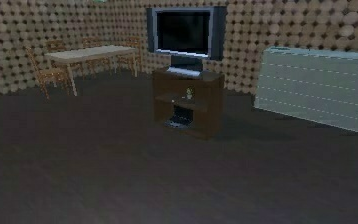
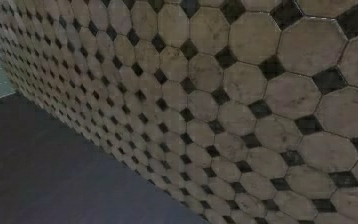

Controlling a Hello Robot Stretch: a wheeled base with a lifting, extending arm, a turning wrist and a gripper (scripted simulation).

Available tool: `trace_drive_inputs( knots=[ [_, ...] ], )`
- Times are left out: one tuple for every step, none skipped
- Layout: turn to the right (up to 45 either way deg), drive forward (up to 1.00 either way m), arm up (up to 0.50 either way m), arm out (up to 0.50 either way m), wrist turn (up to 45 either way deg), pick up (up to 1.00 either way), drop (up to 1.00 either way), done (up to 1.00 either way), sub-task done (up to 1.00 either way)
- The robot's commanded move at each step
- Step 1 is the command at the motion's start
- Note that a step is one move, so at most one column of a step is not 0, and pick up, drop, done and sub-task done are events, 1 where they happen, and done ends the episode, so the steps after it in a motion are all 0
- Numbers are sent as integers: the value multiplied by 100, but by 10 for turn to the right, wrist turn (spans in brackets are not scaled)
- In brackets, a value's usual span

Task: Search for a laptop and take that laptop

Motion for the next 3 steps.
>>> trace_drive_inputs(
  knots=[
    [0, 100, 0, 0, 0, 0, 0, 0, 0],
    [0, 70, 0, 0, 0, 0, 0, 0, 0],
    [-450, 0, 0, 0, 0, 0, 0, 0, 0]
  ],
)
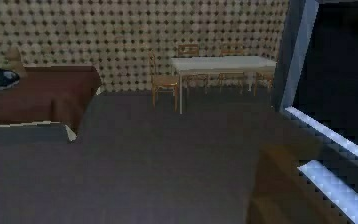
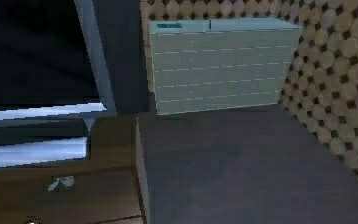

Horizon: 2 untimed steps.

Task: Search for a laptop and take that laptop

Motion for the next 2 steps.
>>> trace_drive_inputs(
  knots=[
    [-420, 0, 0, 0, 0, 0, 0, 0, 0],
    [0, 0, 10, 0, 0, 0, 0, 0, 0]
  ],
)
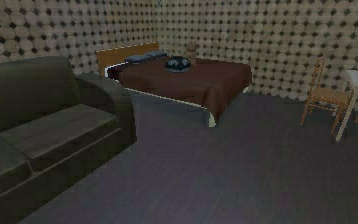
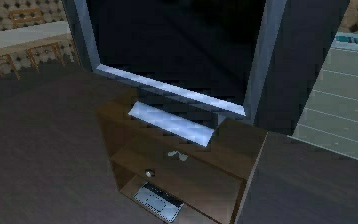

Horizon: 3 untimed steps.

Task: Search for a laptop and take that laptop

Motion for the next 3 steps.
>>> trace_drive_inputs(
  knots=[
    [0, 0, 0, 40, 0, 0, 0, 0, 0],
    [0, 0, 0, 0, 450, 0, 0, 0, 0],
    [0, 0, 0, 0, 450, 0, 0, 0, 0]
  ],
)
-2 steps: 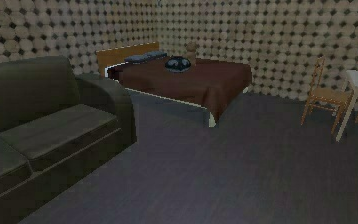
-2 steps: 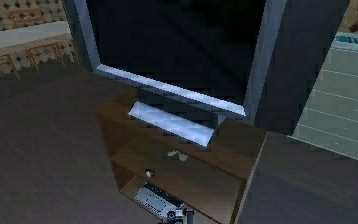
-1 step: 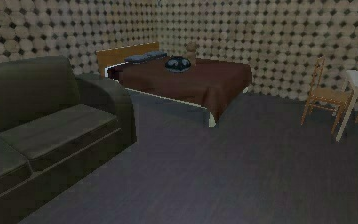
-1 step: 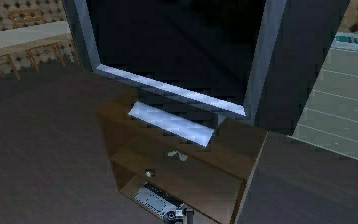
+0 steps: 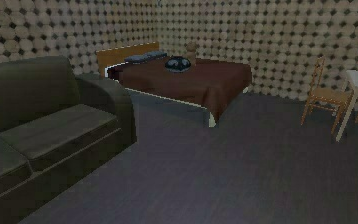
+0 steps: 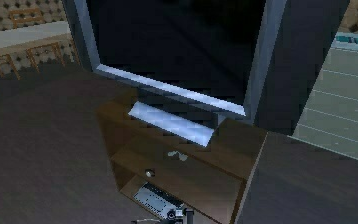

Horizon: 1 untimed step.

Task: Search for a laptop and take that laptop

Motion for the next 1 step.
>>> trace_drive_inputs(
  knots=[
    [0, 0, 0, 0, 450, 0, 0, 0, 0]
  ],
)
